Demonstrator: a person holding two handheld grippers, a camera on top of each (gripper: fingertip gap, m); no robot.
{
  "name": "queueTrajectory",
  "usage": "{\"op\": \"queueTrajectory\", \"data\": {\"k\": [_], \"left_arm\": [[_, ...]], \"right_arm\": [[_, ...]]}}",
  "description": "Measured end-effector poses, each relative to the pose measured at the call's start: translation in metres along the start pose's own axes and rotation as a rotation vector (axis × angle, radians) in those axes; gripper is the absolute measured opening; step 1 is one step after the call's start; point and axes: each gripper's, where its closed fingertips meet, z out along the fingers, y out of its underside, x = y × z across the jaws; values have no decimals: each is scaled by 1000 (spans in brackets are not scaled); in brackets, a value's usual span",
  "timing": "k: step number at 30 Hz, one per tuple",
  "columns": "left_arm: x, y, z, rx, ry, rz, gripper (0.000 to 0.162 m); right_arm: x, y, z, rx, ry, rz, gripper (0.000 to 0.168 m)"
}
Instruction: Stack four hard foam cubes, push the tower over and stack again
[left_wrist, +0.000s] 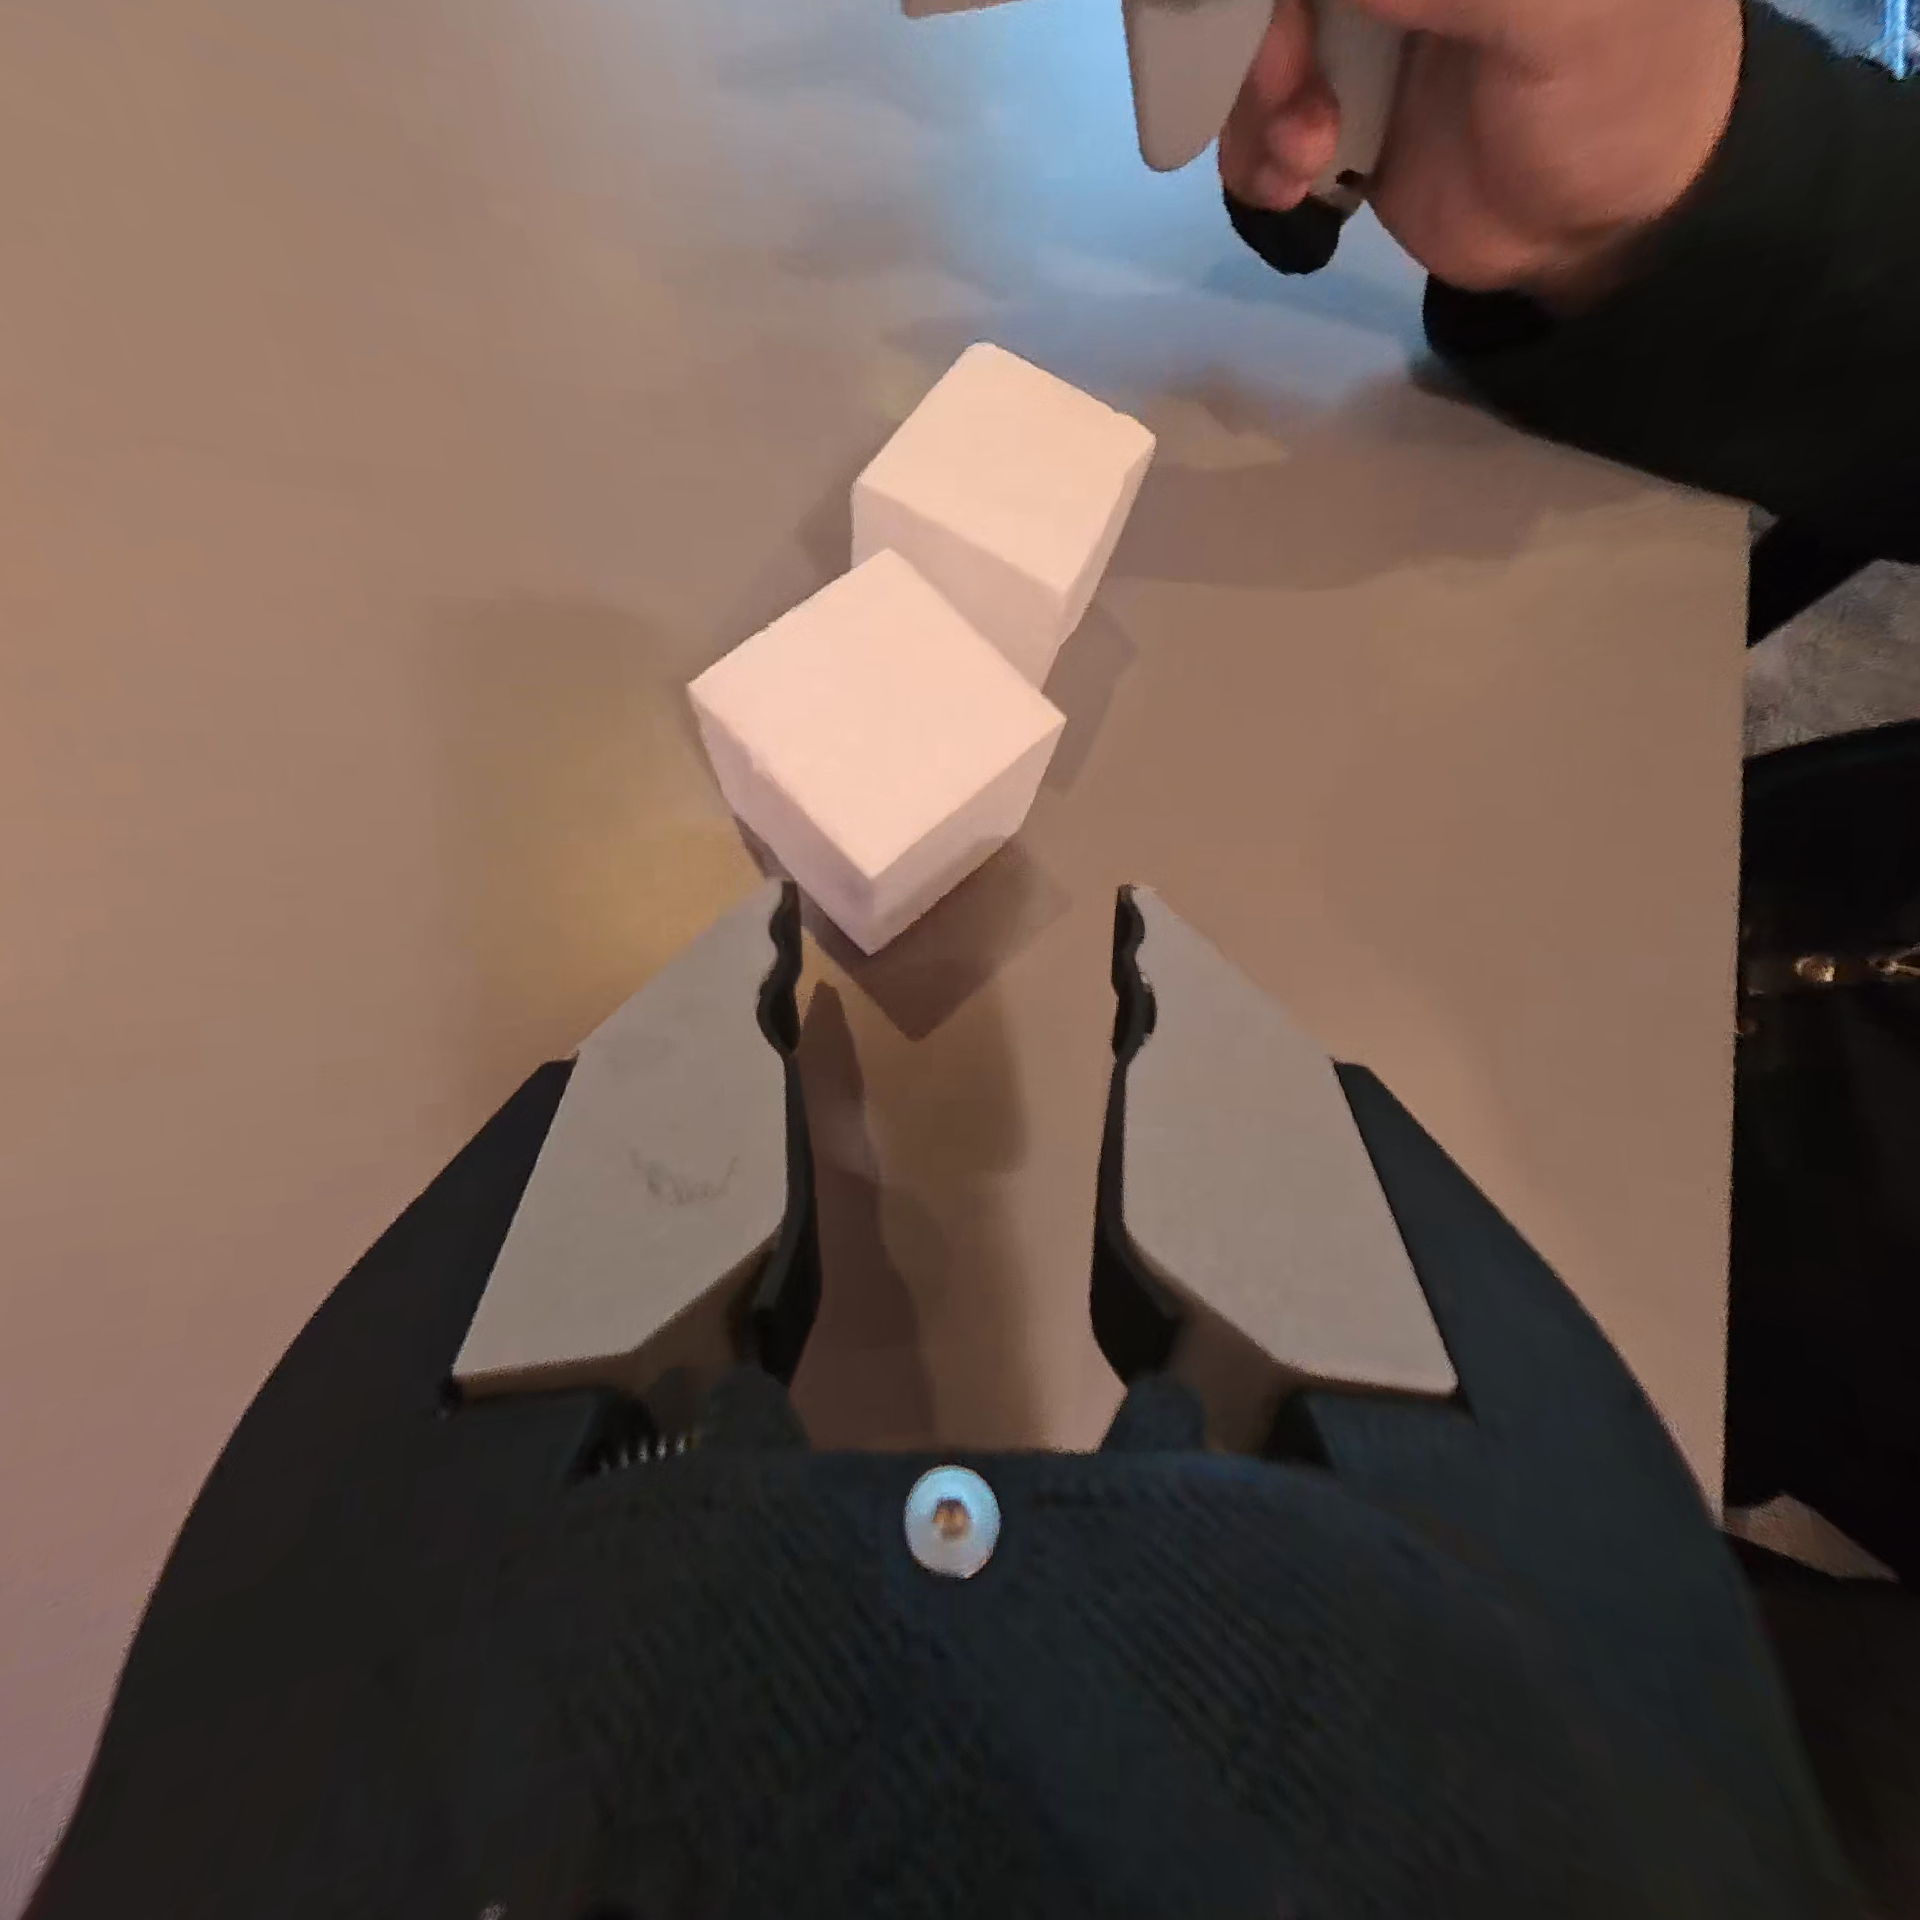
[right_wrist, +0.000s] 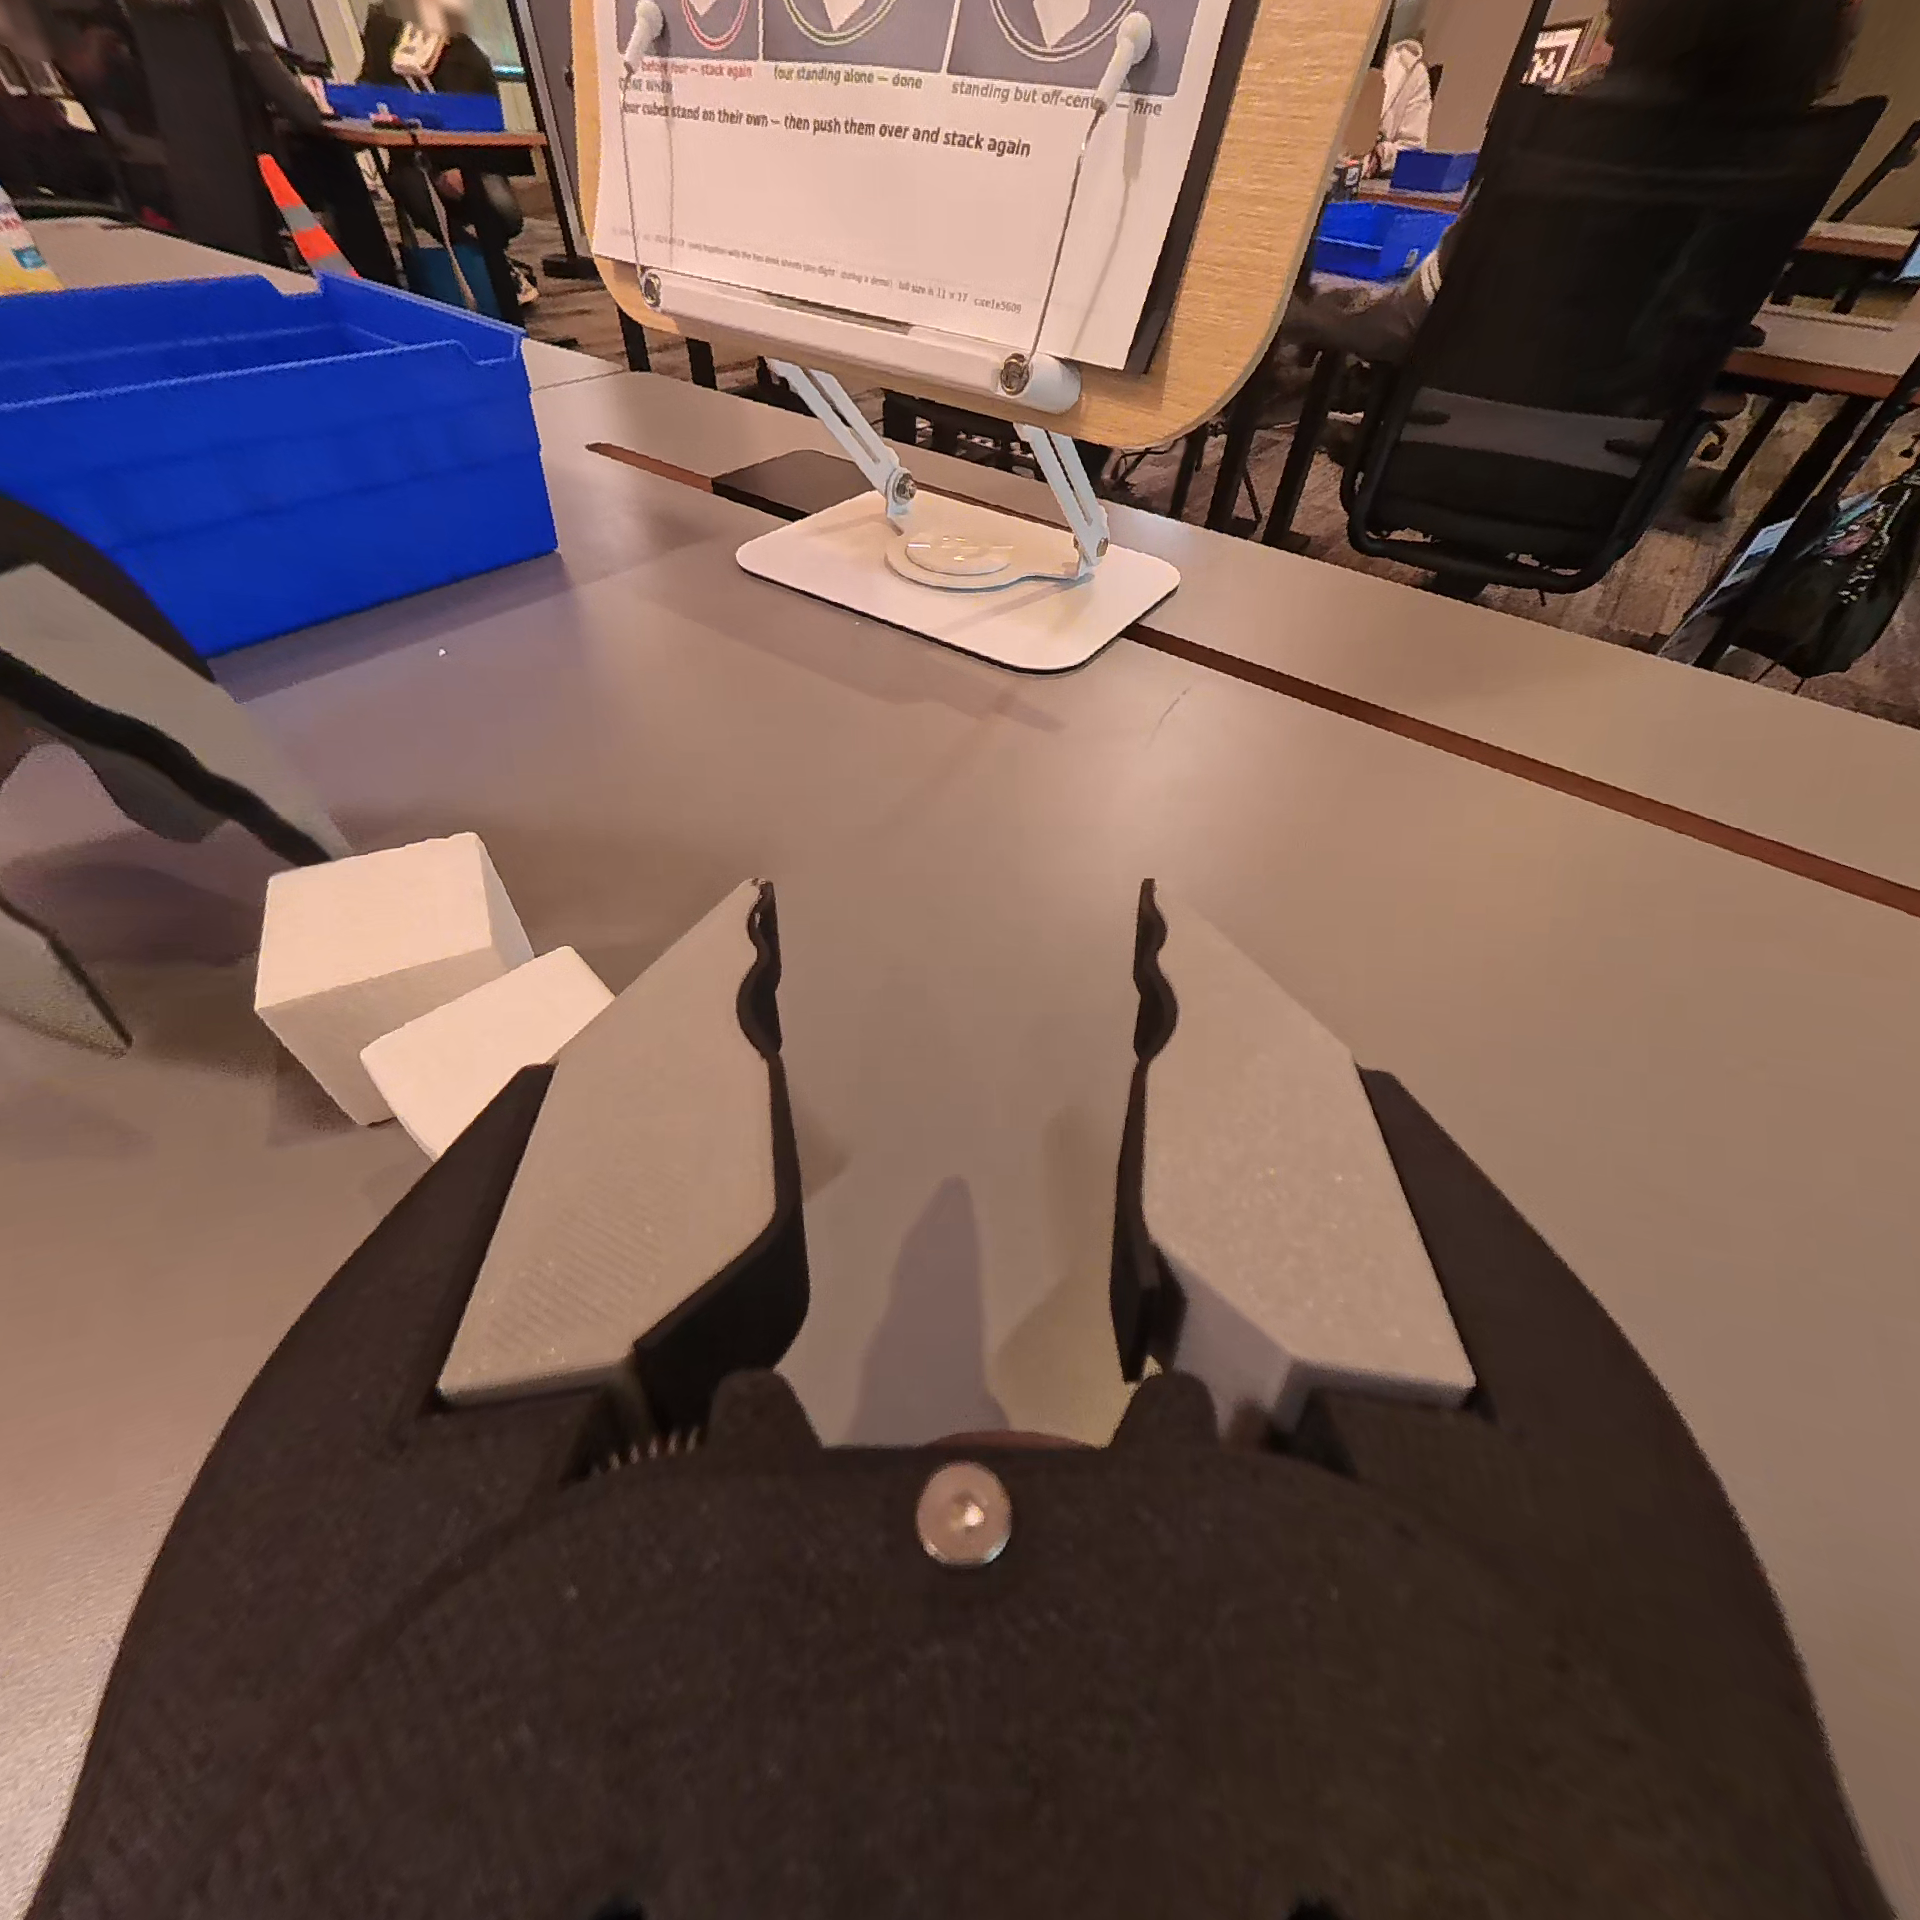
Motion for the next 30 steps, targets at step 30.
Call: {"op": "queueTrajectory", "data": {"k": [30], "left_arm": [[-5, -29, 15, 111, 115, 200, 57]], "right_arm": [[1, 6, 4, -23, -11, 4, 66]]}}
